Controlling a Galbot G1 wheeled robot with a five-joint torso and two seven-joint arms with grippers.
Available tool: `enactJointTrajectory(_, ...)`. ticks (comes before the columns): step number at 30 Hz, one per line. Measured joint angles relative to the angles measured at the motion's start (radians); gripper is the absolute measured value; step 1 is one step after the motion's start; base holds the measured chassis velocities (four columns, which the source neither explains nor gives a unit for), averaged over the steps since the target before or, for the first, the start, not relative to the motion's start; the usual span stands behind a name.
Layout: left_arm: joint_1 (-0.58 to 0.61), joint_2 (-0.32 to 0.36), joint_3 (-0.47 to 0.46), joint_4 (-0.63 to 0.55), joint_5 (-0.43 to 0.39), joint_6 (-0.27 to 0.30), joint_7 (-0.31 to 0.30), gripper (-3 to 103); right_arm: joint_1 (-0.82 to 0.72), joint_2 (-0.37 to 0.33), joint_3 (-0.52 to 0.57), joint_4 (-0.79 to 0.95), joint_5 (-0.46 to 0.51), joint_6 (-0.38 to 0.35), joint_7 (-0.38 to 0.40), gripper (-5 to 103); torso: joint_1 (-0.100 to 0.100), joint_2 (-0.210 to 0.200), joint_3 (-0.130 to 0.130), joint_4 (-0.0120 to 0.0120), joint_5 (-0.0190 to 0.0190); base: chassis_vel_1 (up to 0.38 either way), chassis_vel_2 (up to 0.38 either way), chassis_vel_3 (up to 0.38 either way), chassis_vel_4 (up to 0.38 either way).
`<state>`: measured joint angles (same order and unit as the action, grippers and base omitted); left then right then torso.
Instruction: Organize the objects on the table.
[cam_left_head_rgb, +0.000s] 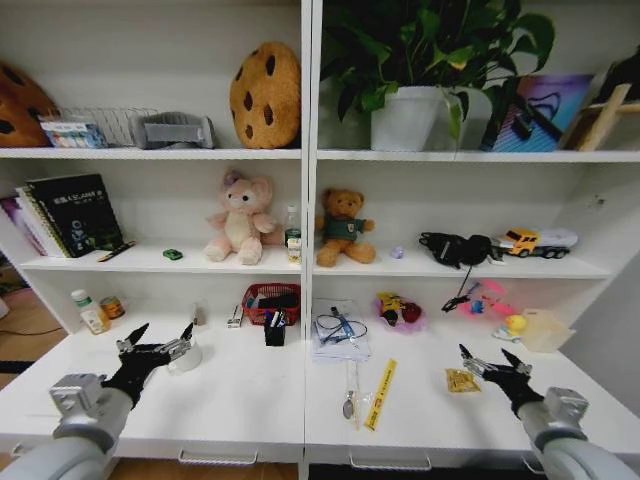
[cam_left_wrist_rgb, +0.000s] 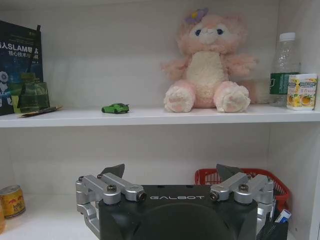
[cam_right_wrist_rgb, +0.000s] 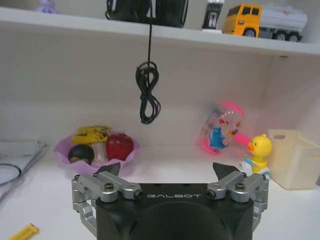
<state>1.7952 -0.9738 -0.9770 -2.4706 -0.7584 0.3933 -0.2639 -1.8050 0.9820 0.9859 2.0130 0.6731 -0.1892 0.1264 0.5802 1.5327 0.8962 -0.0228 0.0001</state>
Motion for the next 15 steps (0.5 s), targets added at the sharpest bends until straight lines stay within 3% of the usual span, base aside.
enactJointTrajectory(15,0.0,0.0,0.0,0.0,0.0,0.0,0.0,100,0.094,-0.01,-0.11,-0.158,-0.062,0.027,-0.024,100,0.0,0.0,0.0,0.0001,-0.0001,0.0,0.0,0.0,0.0)
